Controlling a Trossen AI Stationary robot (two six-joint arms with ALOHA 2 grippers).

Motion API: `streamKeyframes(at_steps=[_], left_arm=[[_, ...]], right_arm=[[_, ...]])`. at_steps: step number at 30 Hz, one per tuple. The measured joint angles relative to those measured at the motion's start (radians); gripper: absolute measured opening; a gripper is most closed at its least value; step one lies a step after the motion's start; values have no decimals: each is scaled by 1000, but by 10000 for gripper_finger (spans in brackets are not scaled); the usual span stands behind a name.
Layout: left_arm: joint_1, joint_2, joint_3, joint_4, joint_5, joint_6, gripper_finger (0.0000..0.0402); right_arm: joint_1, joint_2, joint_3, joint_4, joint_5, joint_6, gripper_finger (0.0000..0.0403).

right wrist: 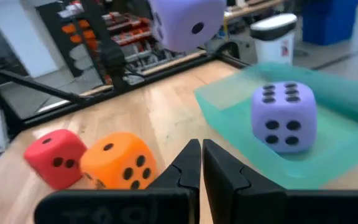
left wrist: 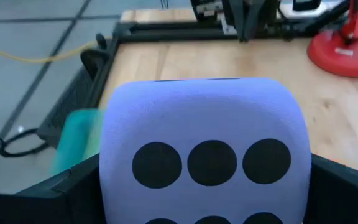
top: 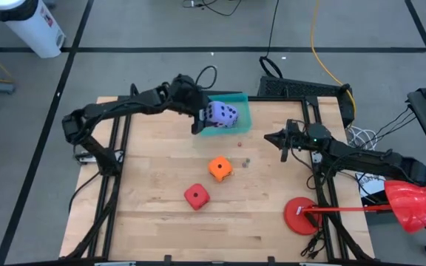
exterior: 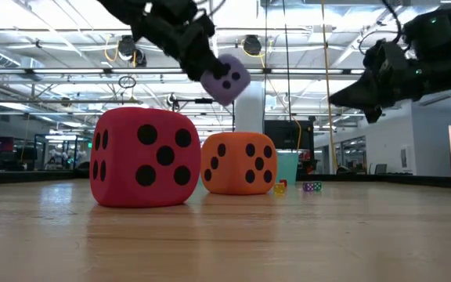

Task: Pick & Place Dice
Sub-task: Put the big violet dice into the green bin

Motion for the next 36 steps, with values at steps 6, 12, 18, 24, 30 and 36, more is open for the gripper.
streamKeyframes(at_steps=[6, 12, 18, 24, 30, 36], left_arm=[[54, 104, -1, -31, 2, 22, 397], [84, 145, -1, -32, -57, 41, 397], [84, 145, -1, -72, -144, 100, 397], [84, 145, -1, -110, -177, 135, 397], [84, 145, -1, -105, -206, 141, 397], [84, 144, 0, -102, -210, 126, 397]], right_arm=[[0, 143, 15, 75, 29, 0, 8], [0, 318, 183, 55, 27, -86, 8], [0, 541, 449, -115, 24, -269, 4], [6, 773, 665, -140, 76, -409, 1], [4, 954, 815, -33, 80, -478, 1], [4, 1104, 953, -7, 79, -497, 0]])
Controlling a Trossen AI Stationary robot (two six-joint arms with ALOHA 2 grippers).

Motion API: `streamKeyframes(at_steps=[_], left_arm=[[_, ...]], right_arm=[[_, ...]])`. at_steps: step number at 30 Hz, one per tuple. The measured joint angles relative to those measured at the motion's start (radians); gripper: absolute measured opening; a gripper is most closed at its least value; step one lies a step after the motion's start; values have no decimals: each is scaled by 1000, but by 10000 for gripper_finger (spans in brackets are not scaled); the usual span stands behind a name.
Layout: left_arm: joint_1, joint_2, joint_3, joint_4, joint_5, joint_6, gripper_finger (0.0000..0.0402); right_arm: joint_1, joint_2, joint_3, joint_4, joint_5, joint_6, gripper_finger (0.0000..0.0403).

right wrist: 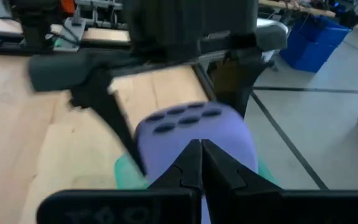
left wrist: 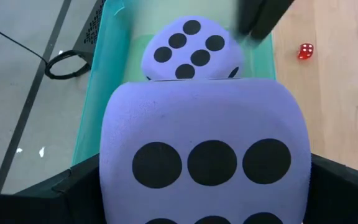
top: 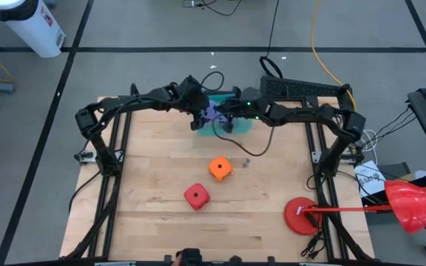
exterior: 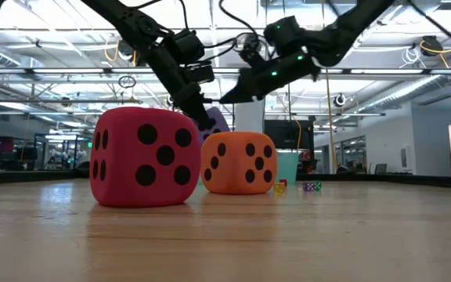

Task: Pick & Place Dice
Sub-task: Put the big violet dice into the green bin

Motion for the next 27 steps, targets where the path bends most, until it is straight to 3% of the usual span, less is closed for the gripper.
streamKeyframes(at_steps=[9, 27], left_arm=[[-8, 0, 0, -1, 0, -16, 397], [-50, -1, -4, 76, -36, 5, 397]], right_arm=[[0, 49, 37, 115, -5, 5, 0], [-59, 116, 41, -36, -133, 51, 0]])
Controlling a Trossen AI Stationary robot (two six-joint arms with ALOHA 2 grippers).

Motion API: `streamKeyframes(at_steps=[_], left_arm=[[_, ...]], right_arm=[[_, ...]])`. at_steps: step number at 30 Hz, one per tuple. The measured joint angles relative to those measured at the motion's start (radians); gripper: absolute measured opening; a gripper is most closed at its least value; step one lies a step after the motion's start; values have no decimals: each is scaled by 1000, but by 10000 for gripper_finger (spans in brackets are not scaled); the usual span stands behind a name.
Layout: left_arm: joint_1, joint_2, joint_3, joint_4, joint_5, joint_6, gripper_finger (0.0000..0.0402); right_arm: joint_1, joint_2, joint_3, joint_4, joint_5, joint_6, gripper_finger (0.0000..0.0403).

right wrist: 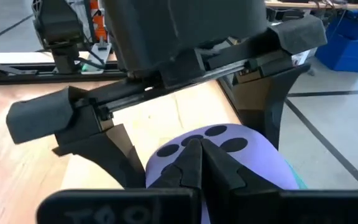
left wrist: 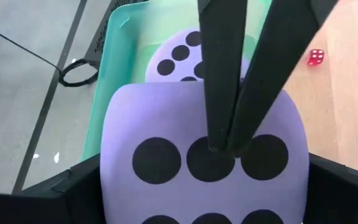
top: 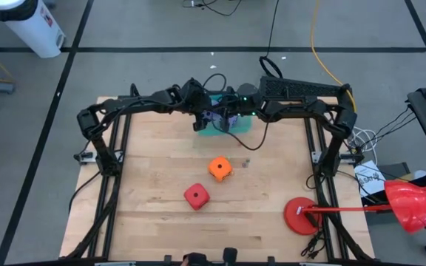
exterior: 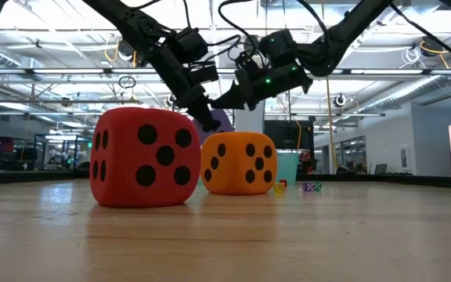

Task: Pick & Place Dice
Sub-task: Put the big violet dice into the green bin

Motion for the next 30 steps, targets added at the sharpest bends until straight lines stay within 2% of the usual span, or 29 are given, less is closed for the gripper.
streamKeyframes(at_steps=[11, 30], left_arm=[[2, -31, 4, -6, 24, -5, 397], [10, -159, 4, -49, 42, -5, 400]], right_arm=[[-4, 0, -2, -69, -8, -5, 0], [-5, -1, -5, -117, 2, 14, 0]])
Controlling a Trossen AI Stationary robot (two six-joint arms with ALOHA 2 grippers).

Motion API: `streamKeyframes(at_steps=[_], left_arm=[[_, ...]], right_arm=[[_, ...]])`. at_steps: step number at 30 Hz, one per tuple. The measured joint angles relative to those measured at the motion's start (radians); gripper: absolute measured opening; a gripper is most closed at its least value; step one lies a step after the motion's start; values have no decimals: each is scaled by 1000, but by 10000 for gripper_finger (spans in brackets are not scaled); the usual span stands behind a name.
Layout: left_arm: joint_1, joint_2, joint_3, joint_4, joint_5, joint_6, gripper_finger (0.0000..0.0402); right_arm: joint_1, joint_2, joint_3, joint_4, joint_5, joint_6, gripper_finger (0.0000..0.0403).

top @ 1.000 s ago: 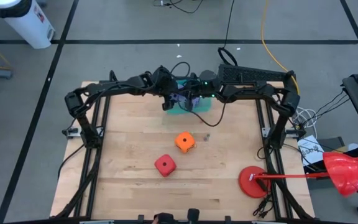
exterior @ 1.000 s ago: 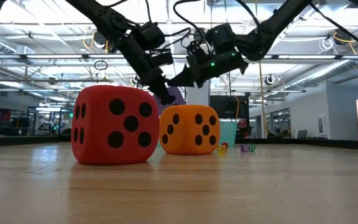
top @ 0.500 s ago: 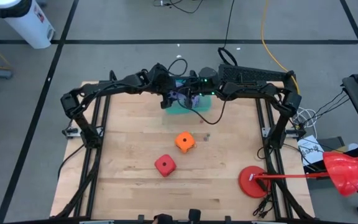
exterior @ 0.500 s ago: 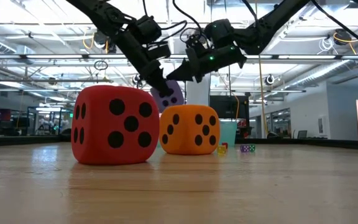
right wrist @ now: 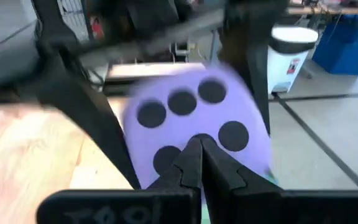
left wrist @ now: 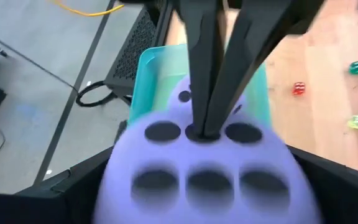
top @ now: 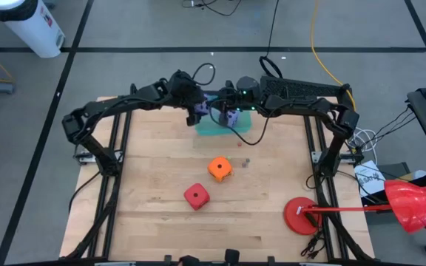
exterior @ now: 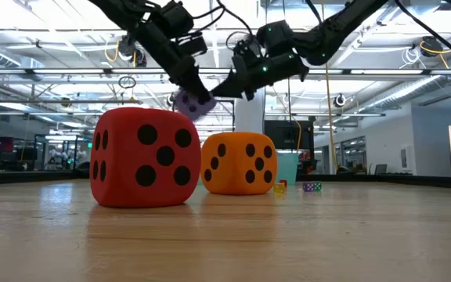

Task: Pick & Place Dice
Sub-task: Put the big violet dice into the green bin

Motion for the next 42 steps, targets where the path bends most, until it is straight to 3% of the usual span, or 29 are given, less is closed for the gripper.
streamKeyframes(at_steps=[9, 15, 24, 30, 34, 42], left_arm=[[9, 89, 18, 152, 177, -29, 399], [31, 119, 16, 202, 149, -51, 399], [56, 115, 11, 110, 144, -54, 399], [52, 121, 11, 100, 149, -42, 399], [44, 134, 9, 136, 198, -44, 399], [42, 159, 9, 176, 208, -56, 399]], right_arm=[[1, 12, -7, -45, 23, 30, 0], [6, 6, -11, -86, 44, 38, 0], [14, -92, -5, -57, 138, -15, 0], [27, -180, -2, -32, 126, -70, 0], [40, -186, -2, -8, 76, -115, 0], [86, -185, -2, 23, 77, -176, 0]])
